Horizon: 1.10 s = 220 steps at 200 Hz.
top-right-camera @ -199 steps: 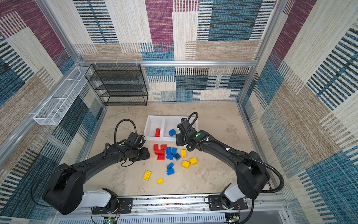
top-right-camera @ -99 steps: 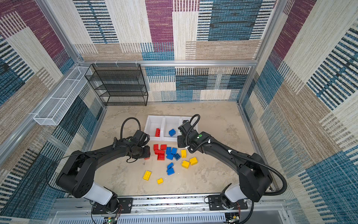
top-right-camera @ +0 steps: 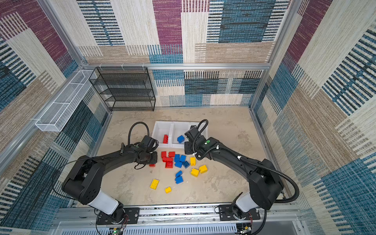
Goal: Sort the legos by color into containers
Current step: 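Grasp the long red brick with the left gripper, then carry the red brick with the left gripper into the compartment nearest it and release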
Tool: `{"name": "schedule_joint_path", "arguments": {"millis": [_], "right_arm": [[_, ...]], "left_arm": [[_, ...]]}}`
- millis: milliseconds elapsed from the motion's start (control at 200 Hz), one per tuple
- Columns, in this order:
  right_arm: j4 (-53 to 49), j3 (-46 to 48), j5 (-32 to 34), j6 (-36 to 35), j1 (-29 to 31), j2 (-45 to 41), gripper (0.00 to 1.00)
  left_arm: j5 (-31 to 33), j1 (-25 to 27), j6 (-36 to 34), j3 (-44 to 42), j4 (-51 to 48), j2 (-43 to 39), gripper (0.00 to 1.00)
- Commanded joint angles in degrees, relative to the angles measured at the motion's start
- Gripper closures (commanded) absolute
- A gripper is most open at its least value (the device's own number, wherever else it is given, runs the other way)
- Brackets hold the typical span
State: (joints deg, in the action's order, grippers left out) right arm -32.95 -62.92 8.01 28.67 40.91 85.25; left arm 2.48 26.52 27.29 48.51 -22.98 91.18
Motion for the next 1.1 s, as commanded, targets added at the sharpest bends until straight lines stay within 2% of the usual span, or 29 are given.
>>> {"name": "schedule_joint_path", "arguments": {"millis": [0, 175, 396, 591, 756, 957, 1097], "right_arm": [[-0.19, 0.08, 1.00, 1.30, 0.14, -0.52, 0.35], [0.96, 1.82, 1.56, 1.73, 0.27, -3.83, 0.35], [1.22, 3.62, 1.31, 1.48, 0.28, -5.43, 0.35], [1.75, 4.87, 0.82, 2.01, 0.32, -7.63, 0.35], [1.28, 4.47, 0.87, 1.59, 0.30, -7.65, 0.35], [1.18, 4.80, 1.15, 1.48, 0.32, -8.72, 0.36], [1.22, 5.08, 0.87, 1.57, 0.26, -9.05, 0.35]], "left_arm": [[-1.25, 0.15, -0.92, -0.48, -0.30, -0.62, 0.69], [-2.17, 0.76, -1.14, 0.32, -1.34, -1.75, 0.74], [-1.95, 1.69, -1.46, -0.46, -2.42, -7.20, 0.76], [-3.77, 1.59, -3.58, 4.65, -3.83, -7.66, 0.77], [-3.47, 1.18, -7.95, 14.13, -5.60, -1.81, 0.77], [-3.33, -1.28, -12.20, 28.58, -9.94, 10.47, 0.77], [-2.98, -2.23, -13.88, 35.65, -11.53, 17.03, 0.77]]}}
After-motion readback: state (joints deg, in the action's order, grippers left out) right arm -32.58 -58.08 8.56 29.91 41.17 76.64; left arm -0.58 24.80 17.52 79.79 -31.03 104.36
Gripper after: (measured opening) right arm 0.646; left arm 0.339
